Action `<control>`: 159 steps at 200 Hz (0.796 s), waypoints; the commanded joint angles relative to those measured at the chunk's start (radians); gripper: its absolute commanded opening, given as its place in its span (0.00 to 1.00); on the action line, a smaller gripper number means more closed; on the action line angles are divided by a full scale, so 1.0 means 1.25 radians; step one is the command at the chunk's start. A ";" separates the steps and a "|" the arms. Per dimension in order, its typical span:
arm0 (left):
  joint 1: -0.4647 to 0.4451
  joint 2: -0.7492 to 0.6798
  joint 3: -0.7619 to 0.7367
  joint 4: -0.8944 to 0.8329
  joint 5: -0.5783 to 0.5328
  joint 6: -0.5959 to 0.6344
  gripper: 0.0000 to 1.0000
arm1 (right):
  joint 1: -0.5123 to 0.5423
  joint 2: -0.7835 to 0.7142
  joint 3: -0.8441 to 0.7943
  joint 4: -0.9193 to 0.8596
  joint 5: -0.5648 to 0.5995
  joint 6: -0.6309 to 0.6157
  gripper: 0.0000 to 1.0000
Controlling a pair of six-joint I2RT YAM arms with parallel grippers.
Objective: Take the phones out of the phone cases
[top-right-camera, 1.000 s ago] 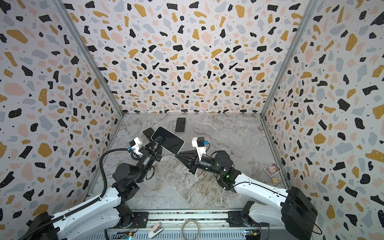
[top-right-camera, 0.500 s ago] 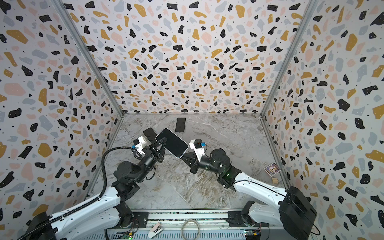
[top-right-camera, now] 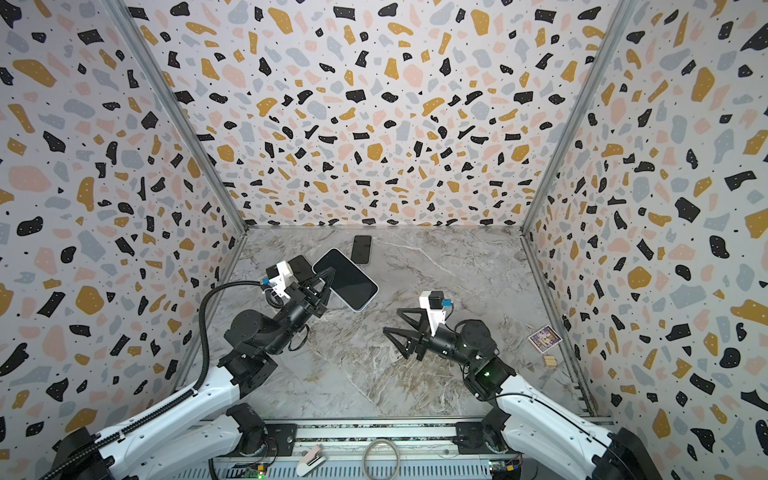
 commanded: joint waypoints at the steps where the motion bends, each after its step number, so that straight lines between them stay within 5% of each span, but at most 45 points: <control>1: 0.020 0.028 0.052 0.075 0.125 0.042 0.00 | -0.042 -0.079 -0.005 0.026 -0.057 0.132 0.88; 39: 0.026 0.101 0.072 0.148 0.218 0.060 0.00 | -0.104 -0.100 0.037 -0.010 -0.110 0.208 0.93; 109: 0.023 0.187 0.048 0.383 0.290 -0.015 0.00 | -0.124 0.054 0.037 0.285 -0.189 0.354 0.88; 159: 0.021 0.187 0.036 0.359 0.286 0.006 0.00 | -0.119 0.116 0.043 0.411 -0.203 0.405 0.82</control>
